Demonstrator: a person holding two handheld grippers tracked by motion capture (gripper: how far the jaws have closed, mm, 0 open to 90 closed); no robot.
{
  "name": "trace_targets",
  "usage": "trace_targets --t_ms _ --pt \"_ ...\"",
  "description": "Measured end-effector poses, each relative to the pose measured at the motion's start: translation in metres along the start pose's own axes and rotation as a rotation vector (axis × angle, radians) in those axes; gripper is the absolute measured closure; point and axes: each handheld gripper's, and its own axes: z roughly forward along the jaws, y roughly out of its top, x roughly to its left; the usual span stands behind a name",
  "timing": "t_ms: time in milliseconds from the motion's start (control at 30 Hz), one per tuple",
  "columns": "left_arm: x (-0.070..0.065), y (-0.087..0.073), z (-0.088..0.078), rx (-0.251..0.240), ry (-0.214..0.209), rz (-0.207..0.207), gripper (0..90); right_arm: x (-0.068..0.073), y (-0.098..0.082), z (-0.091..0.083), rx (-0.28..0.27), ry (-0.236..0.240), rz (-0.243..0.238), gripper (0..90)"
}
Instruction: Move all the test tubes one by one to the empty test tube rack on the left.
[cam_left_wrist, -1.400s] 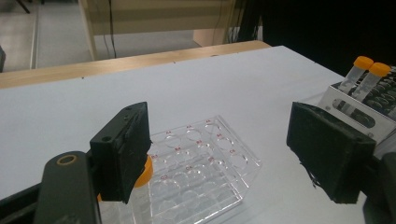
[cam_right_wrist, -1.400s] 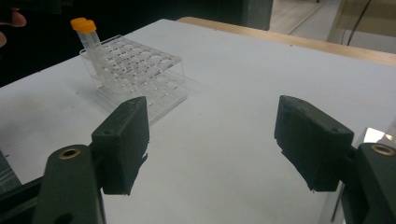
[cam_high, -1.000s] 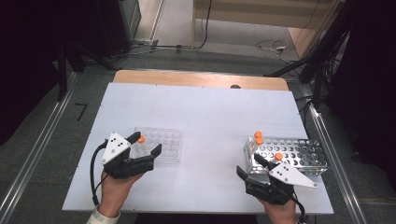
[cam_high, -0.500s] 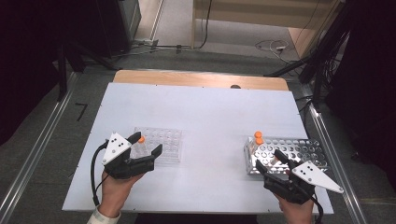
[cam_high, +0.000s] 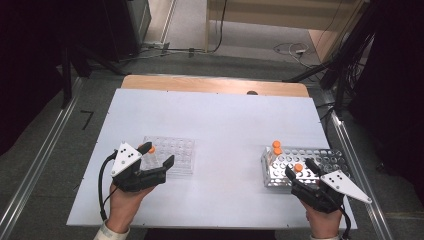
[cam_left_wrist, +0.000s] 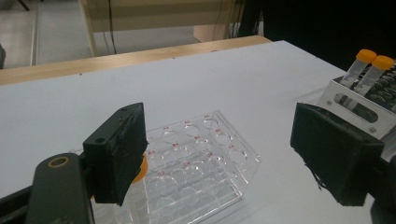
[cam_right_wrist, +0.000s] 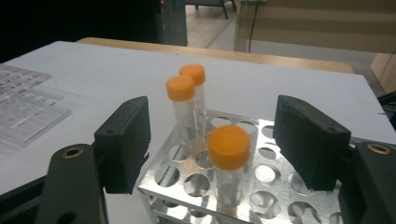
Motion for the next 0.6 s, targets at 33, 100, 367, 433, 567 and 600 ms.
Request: trace_targets --t_ms 33,100,367,433,567,600 --pt "0.000 0.000 0.000 0.000 0.003 0.002 18.7 -0.002 -0.002 0.001 0.000 0.000 0.004 26.4" --pt "-0.001 -0.001 0.001 0.001 0.005 0.002 18.7 -0.005 -0.005 0.003 0.000 0.002 0.013 26.9" --pt "0.000 0.000 -0.001 -0.001 0.007 0.000 18.7 -0.006 -0.016 0.007 -0.009 -0.001 0.000 31.7" --pt "0.001 -0.001 -0.001 0.001 0.007 -0.001 18.7 -0.004 -0.017 0.008 -0.002 -0.004 -0.006 35.0" --pt "0.001 -0.001 -0.001 0.000 0.006 -0.002 18.7 -0.003 -0.021 0.010 0.009 0.000 -0.010 42.1" --pt "0.000 -0.001 -0.001 -0.001 0.007 -0.003 18.7 -0.003 -0.021 0.010 0.012 0.000 -0.012 43.5"
